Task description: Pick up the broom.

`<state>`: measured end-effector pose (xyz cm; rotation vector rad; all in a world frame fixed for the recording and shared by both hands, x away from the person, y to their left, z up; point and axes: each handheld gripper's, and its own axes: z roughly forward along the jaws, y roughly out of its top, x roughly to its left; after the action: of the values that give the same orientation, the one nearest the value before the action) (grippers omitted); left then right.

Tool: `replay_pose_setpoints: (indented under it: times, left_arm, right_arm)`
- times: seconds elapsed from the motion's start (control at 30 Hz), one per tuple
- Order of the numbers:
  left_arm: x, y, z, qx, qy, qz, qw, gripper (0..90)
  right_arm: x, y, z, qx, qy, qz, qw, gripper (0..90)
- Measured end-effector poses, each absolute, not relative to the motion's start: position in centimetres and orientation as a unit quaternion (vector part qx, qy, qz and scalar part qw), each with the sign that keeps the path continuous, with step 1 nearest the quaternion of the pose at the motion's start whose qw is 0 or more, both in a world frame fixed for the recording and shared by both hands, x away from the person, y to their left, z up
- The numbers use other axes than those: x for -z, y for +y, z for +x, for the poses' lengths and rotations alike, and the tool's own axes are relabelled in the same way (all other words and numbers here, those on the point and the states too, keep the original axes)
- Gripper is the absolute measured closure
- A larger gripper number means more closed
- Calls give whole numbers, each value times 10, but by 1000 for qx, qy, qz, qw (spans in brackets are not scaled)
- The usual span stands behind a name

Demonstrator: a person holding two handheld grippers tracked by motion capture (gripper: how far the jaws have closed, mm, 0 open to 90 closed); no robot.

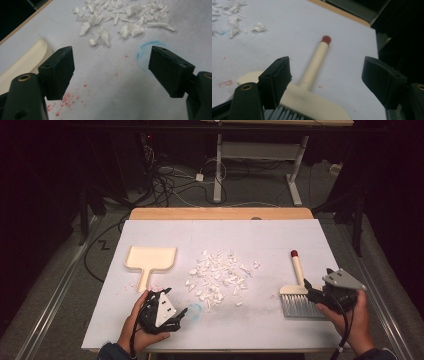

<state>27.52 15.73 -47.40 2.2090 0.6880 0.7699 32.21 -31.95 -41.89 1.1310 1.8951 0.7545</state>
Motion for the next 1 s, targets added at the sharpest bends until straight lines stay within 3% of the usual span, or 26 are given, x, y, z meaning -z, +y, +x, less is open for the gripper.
replay_pose_setpoints:
  times: [0.23,0.5,0.57,0.73,0.8,1.0]
  left_arm:
    - [475,157,275,-293,257,854,344,197]
    - [477,158,274,-289,254,859,339,198]
    - [477,157,275,-288,253,859,339,197]
    - [477,156,275,-287,250,862,334,198]
    - [477,156,275,-287,250,862,334,198]
    - [477,155,276,-286,249,864,332,197]
  right_arm:
    - [417,-314,378,-264,754,514,314,294]
    - [443,-313,419,-216,775,550,226,302]
    - [456,-319,428,-219,780,557,182,293]
    - [456,-321,430,-227,784,548,182,476]
    - [456,-320,430,-232,787,542,180,590]
    - [455,-317,431,-227,795,532,183,647]
